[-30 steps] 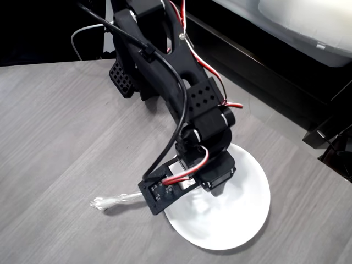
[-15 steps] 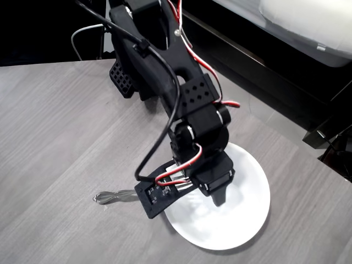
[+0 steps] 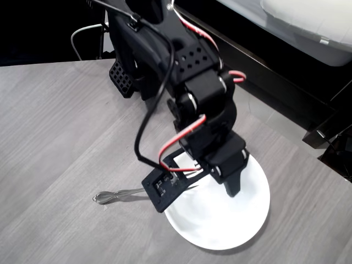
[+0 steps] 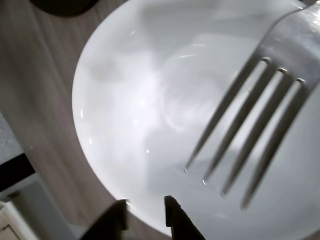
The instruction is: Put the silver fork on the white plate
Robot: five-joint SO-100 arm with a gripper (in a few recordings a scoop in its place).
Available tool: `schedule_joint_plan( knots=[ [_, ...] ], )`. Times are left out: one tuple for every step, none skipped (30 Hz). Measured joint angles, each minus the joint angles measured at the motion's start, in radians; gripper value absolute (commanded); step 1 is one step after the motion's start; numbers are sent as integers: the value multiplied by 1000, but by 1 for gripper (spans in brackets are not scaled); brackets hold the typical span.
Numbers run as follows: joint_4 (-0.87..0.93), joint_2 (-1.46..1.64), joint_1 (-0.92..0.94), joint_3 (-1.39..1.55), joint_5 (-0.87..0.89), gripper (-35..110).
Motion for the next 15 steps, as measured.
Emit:
schedule_joint_plan(
  knots=[
    [15, 23, 0, 0, -6, 0],
    [37, 48, -2, -2, -5, 0],
    [58, 74, 2, -2, -3, 0],
    [80, 101, 15, -2, -3, 0],
    [97, 132, 34, -2, -5, 0],
    [106, 152, 54, -2, 2, 0],
    [123, 178, 69, -3, 2, 0],
    [135, 201, 78, -2, 2, 0],
    [150, 229, 101, -3, -12, 0],
    [166, 255, 129, -3, -8, 0],
    [179, 272, 163, -3, -9, 0],
    [193, 282, 179, -3, -11, 0],
    [201, 287, 193, -3, -14, 0],
    [204, 290, 195, -2, -15, 0],
    [209, 296, 209, 9, -21, 0]
  ],
)
